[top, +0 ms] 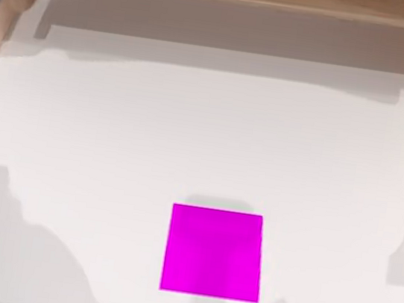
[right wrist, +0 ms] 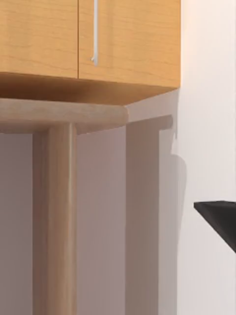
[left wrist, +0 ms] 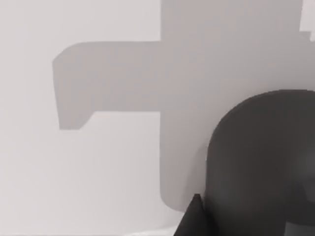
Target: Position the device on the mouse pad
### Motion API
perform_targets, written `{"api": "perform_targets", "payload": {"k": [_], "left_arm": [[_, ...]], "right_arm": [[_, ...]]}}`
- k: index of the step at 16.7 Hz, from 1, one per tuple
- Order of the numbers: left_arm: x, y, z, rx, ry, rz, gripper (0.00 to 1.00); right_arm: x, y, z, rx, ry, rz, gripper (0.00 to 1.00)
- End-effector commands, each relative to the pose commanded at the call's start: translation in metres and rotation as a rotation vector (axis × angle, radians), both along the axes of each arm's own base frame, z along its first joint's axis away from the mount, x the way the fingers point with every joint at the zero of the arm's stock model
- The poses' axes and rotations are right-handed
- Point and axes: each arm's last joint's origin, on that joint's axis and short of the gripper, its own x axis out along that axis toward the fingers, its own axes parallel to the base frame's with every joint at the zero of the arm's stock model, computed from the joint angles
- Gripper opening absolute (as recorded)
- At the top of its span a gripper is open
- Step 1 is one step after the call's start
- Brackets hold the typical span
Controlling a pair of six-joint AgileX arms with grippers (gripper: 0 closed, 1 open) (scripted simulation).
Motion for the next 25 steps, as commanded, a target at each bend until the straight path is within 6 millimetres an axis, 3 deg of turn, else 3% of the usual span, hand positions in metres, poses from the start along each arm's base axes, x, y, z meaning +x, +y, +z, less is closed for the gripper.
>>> {"api": "perform_targets", "payload": {"k": [2,3,7,16,21,25], "left_arm": [[0.0,0.0,0.0,0.0,0.0,0.0,0.0],[-0.003,-0.002,0.013,-0.003,0.001,0.018,0.0],[0.0,0.0,0.029,-0.003,0.002,0.021,0.0],[-0.003,-0.002,0.112,-0.003,0.002,0.018,0.0],[-0.002,-0.001,0.111,-0.004,0.005,0.017,0.0],[0.016,-0.023,0.11,-0.004,0.01,-0.144,0.0]], "right_arm": [[0.0,0.0,0.0,0.0,0.0,0.0,1.0],[0.0,0.0,0.0,0.0,0.0,0.0,1.0],[0.0,0.0,0.0,0.0,0.0,0.0,1.0],[0.0,0.0,0.0,0.0,0.0,0.0,1.0],[0.0,0.0,0.0,0.0,0.0,0.0,1.0],[0.0,0.0,0.0,0.0,0.0,0.0,1.0]]}}
